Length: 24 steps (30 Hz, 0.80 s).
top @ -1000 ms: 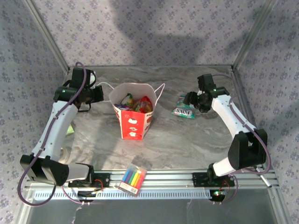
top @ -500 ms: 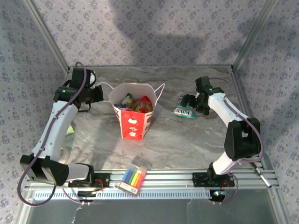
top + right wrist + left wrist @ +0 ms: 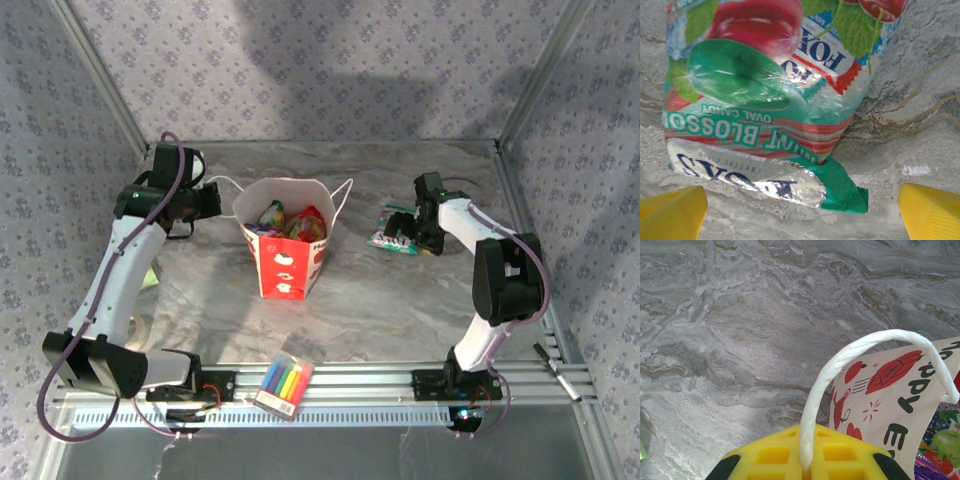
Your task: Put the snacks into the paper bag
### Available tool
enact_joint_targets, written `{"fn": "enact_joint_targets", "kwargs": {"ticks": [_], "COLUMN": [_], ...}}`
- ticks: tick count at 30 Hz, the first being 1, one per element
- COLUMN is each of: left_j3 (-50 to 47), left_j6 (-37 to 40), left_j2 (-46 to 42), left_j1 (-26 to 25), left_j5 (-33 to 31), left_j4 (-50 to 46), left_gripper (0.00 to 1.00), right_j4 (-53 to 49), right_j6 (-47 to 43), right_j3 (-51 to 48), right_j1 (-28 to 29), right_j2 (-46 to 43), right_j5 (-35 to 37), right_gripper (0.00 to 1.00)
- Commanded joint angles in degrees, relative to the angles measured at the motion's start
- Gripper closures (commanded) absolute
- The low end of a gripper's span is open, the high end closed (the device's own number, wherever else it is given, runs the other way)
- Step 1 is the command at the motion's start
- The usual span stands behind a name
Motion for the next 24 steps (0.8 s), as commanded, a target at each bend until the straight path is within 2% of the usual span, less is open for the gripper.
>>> {"fn": "enact_joint_targets", "kwargs": {"ticks": [1, 17, 24], "left_j3": [2.3, 2.8, 3.2], "left_j6": [0.6, 0.8, 0.8], "left_j2": [-0.3, 0.8, 1.4], "left_j1": [-0.3, -0.3, -0.3], "left_j5": [-0.5, -0.3, 0.0], "left_j4": [-0.8, -0.7, -0.8], "left_gripper": [0.91, 0.91, 0.91], "right_j4": [0.7, 1.7, 1.4], "right_j6": [-0.3, -1.0, -1.5], "right_j3": [2.7, 6.0, 6.4], "right_j1": [-0.5, -0.3, 0.1], "right_j2": [1.7, 7.7, 8.9], "right_j5": [-2.1, -4.8, -4.8], "right_gripper": [0.00, 0.01, 0.06]}}
